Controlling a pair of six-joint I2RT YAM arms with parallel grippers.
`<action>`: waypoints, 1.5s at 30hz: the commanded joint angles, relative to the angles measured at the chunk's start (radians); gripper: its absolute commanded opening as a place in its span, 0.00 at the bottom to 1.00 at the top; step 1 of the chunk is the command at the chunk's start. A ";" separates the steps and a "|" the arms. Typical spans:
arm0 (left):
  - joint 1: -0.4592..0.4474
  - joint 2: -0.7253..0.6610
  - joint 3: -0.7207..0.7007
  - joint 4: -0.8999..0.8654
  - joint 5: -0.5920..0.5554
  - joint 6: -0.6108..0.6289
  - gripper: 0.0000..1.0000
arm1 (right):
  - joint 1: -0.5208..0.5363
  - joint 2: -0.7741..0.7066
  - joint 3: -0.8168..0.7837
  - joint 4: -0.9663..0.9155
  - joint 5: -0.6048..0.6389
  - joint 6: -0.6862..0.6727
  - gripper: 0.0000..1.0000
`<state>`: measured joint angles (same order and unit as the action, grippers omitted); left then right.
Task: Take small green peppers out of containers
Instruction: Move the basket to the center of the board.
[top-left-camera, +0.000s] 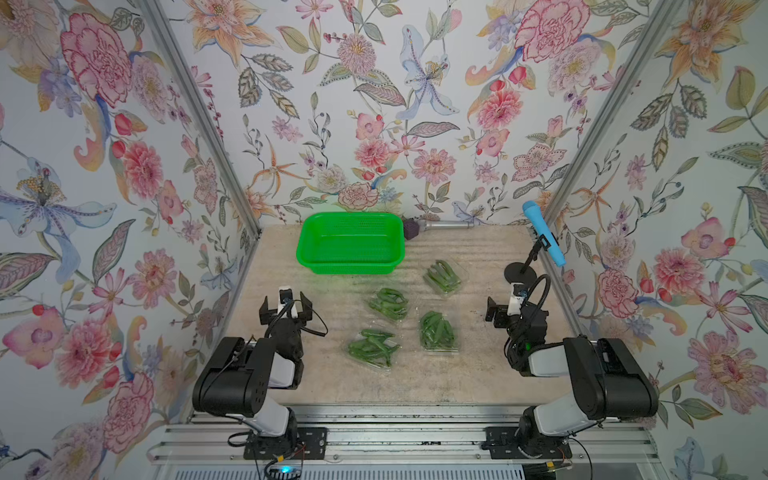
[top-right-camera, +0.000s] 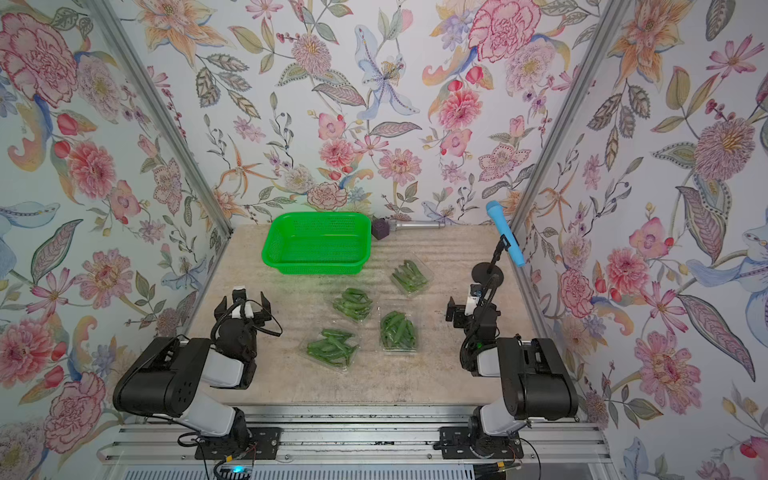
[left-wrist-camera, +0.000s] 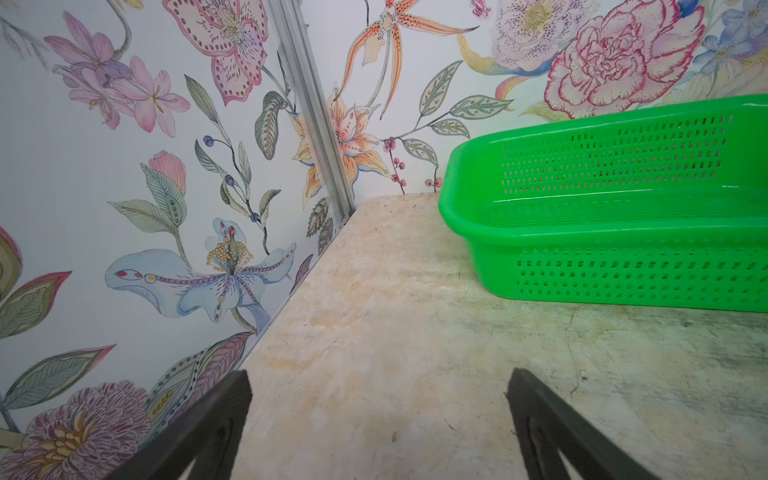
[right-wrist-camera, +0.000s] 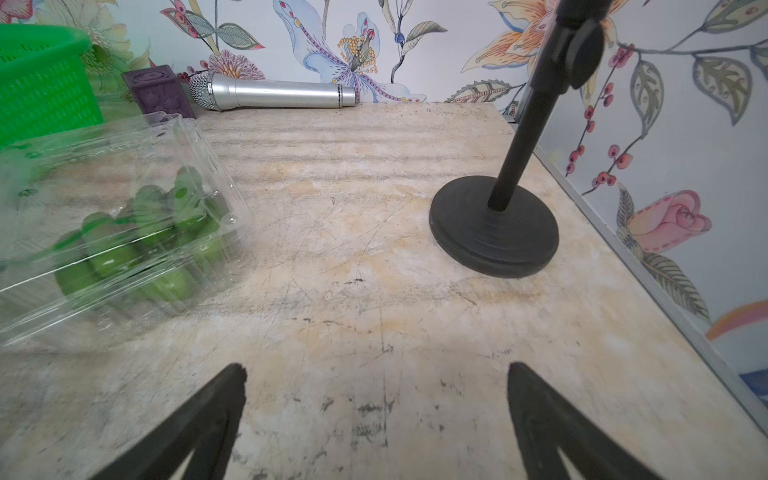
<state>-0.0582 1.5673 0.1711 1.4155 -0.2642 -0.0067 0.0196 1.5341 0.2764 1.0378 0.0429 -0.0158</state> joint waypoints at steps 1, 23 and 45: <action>-0.004 0.011 0.015 0.037 0.020 0.017 1.00 | 0.003 0.009 0.022 0.050 0.009 -0.015 1.00; -0.003 0.013 0.010 0.054 -0.079 -0.013 1.00 | 0.004 0.009 0.022 0.050 0.010 -0.015 1.00; -0.028 -0.143 0.073 -0.173 -0.121 0.005 1.00 | -0.012 -0.095 0.013 -0.022 0.070 0.027 1.00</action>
<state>-0.0696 1.4940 0.1936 1.3338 -0.3374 -0.0135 0.0154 1.5013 0.2768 1.0180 0.0795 -0.0074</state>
